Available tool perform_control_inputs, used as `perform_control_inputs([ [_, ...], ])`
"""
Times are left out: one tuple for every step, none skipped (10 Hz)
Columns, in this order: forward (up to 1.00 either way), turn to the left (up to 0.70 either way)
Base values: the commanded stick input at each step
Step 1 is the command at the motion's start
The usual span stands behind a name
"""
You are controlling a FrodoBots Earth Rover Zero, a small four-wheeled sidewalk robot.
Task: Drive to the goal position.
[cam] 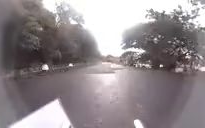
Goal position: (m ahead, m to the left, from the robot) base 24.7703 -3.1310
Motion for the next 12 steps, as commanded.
perform_control_inputs([
  [1.00, 0.00],
  [1.00, 0.00],
  [1.00, 0.00],
  [1.00, 0.00],
  [1.00, 0.00],
  [1.00, 0.00],
  [1.00, 0.00],
  [1.00, 0.00],
  [1.00, 0.00],
  [1.00, 0.00],
  [1.00, 0.00],
  [1.00, 0.00],
])
